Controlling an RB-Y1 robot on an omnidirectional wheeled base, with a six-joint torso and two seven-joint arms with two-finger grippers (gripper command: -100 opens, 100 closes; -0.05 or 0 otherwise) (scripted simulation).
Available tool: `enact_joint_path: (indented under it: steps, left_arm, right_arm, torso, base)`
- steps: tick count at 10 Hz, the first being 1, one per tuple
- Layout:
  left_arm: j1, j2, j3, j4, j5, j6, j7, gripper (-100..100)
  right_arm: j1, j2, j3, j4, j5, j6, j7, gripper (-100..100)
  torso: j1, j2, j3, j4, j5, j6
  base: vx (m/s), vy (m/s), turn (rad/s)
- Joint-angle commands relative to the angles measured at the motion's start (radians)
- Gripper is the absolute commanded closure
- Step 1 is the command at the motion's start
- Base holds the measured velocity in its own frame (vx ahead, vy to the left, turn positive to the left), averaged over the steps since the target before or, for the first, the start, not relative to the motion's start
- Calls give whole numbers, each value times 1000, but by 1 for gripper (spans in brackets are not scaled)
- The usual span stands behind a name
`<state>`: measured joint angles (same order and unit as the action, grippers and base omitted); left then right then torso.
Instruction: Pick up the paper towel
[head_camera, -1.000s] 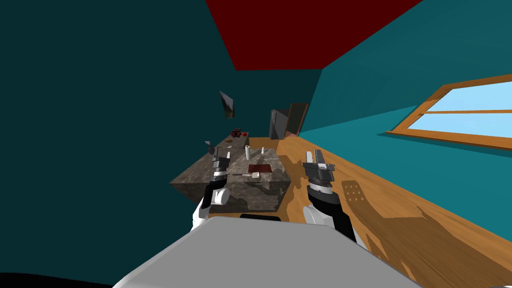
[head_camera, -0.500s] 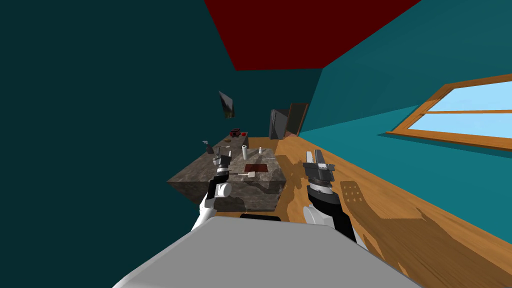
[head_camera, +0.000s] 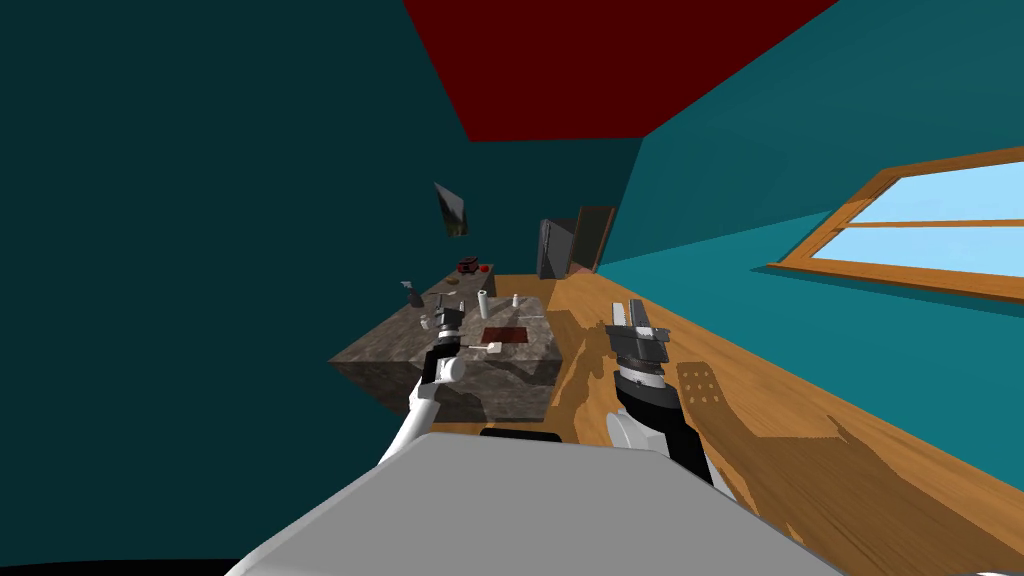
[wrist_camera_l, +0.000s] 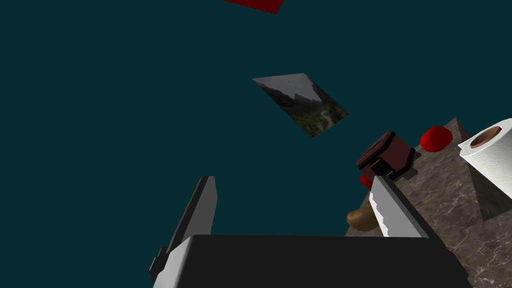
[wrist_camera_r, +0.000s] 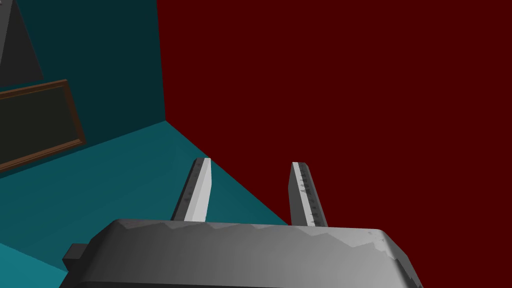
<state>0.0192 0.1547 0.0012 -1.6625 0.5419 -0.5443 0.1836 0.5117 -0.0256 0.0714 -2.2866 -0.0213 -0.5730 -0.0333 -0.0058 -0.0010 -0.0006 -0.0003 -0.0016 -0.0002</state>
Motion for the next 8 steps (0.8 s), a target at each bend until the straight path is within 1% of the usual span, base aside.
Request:
enact_joint_path:
  steps: [1,2,3,4,5,7,8]
  left_arm:
    - [-45,-6,13,50,41,6,13,-100]
    - [-45,-6,13,66,41,6,13,-100]
    - [-84,-6,28,96,78,7,28,-100]
    - [-89,-6,28,123,78,7,28,-100]
    - [-131,-6,44,151,114,7,44,-100]
    - [-133,-6,44,189,114,7,44,-100]
    - [-176,-6,62,232,148,6,59,-100]
  right_arm:
    - [0,0,0,0,0,0,0,0]
    - [0,0,0,0,0,0,0,0]
    - [0,0,0,0,0,0,0,0]
    - [0,0,0,0,0,0,0,0]
    - [0,0,0,0,0,0,0,0]
    - [0,0,0,0,0,0,0,0]
    - [0,0,0,0,0,0,0,0]
  torso:
    - [0,0,0,0,0,0]
    - [-1,0,0,0,0,0]
    - [0,1,0,0,0,0]
    - [0,1,1,0,0,0]
    - [1,1,0,0,0,0]
    - [1,0,0,0,0,0]
    - [4,0,0,0,1,0]
  base:
    - [-3,-108,-2]
    - [-8,-91,1]
    - [-15,-90,-8]
    - [-6,-75,-3]
    - [10,-91,-20]
    - [4,-51,-1]
    - [-2,-57,-25]
